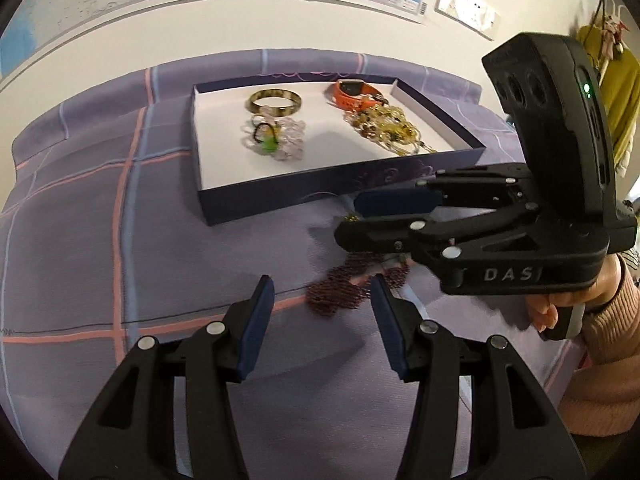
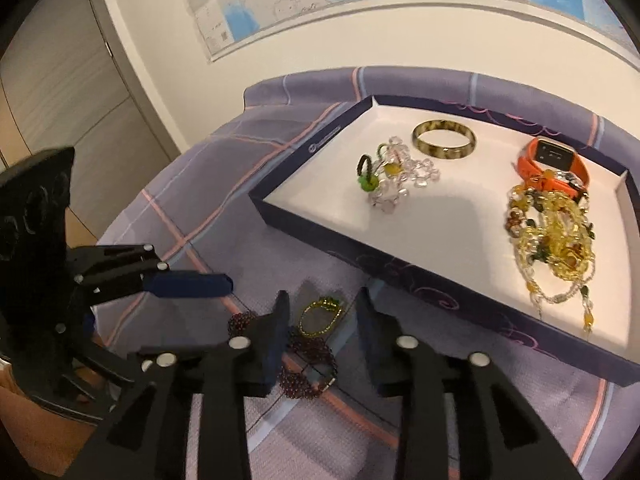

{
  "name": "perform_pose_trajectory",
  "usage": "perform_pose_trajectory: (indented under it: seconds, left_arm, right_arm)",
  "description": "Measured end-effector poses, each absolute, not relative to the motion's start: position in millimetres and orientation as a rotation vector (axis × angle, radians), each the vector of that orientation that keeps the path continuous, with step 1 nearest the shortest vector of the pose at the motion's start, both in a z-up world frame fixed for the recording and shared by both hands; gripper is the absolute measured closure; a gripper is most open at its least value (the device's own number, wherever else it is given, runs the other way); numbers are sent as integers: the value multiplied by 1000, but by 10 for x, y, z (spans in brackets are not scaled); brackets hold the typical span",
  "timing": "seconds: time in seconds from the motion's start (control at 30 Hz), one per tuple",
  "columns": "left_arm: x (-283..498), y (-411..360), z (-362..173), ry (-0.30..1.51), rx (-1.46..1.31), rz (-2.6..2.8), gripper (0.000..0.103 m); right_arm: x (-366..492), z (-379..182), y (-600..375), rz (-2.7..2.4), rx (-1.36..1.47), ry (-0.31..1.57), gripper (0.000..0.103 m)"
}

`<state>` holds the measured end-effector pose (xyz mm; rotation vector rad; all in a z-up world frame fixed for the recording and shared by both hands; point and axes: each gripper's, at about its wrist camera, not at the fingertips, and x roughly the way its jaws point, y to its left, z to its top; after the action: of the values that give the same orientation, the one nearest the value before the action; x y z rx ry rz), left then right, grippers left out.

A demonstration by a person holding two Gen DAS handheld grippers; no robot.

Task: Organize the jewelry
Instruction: 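Move both tools to the maroon beaded bracelet and green-gold bracelet on the bed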

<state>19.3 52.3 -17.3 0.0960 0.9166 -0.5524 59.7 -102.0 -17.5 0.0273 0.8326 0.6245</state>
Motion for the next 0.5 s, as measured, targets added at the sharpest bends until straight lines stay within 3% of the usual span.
perform_pose_trajectory:
  seconds: [0.33, 0.4, 0.5]
  left_arm:
    - [156, 430, -218, 932, 123, -593, 56]
    - [149, 378, -224, 934, 135, -597, 63]
    - [132, 308, -236, 927, 170, -593, 86]
  right_arm:
    - [402, -206, -1181, 648, 19, 843, 64]
    - [420, -213, -1192, 646, 26, 846, 64]
    - [414, -220, -1205, 645, 28, 847, 64]
